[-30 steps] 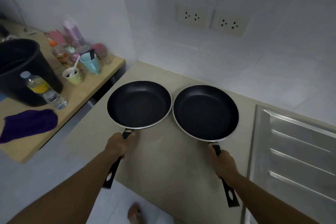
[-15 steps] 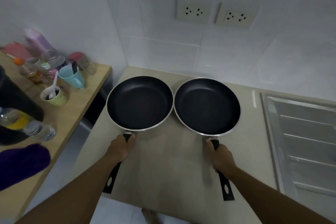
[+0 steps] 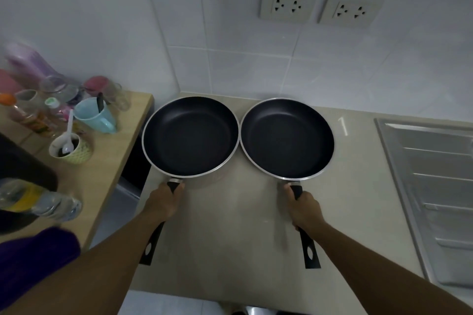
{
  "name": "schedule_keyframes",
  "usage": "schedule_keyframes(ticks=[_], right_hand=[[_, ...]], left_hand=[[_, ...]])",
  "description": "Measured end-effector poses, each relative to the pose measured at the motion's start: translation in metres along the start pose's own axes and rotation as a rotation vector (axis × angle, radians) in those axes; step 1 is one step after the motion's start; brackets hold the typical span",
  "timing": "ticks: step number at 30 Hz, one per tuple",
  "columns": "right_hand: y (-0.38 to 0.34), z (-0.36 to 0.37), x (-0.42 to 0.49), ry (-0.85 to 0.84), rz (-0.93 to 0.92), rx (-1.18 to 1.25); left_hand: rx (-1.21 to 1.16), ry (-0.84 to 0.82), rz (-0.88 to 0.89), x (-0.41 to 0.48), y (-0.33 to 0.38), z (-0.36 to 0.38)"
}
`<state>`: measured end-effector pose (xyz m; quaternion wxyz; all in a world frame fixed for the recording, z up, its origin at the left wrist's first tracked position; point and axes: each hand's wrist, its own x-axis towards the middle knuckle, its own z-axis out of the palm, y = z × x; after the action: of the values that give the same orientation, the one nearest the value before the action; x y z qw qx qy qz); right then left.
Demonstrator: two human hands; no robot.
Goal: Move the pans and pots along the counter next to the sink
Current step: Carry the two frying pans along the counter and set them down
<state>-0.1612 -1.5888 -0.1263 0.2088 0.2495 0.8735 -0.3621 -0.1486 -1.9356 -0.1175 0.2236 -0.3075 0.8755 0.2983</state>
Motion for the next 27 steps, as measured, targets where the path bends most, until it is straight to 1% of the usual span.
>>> schedule_keyframes(ticks=[6,14,19,27], right_hand=[[-0.02,0.017,0.003,-0.001,-0.002,0.0],[-0.048,0.038,0.01,0.006,0.001,-0.026],[-0.055,0.048,0.006,0.004,0.014,-0.005],[-0.06,0.048,0.005,0.0,0.043,-0.019]], left_hand=[[0.029,0.005,0.023,0.022,-0.001,-0.02],[0.082,-0.011,-0.017,0.049,-0.001,-0.039],[0.089,0.019,-0.006,0.062,0.004,-0.04],[0.127,-0.007,0.002,0.072,0.003,-0.048]])
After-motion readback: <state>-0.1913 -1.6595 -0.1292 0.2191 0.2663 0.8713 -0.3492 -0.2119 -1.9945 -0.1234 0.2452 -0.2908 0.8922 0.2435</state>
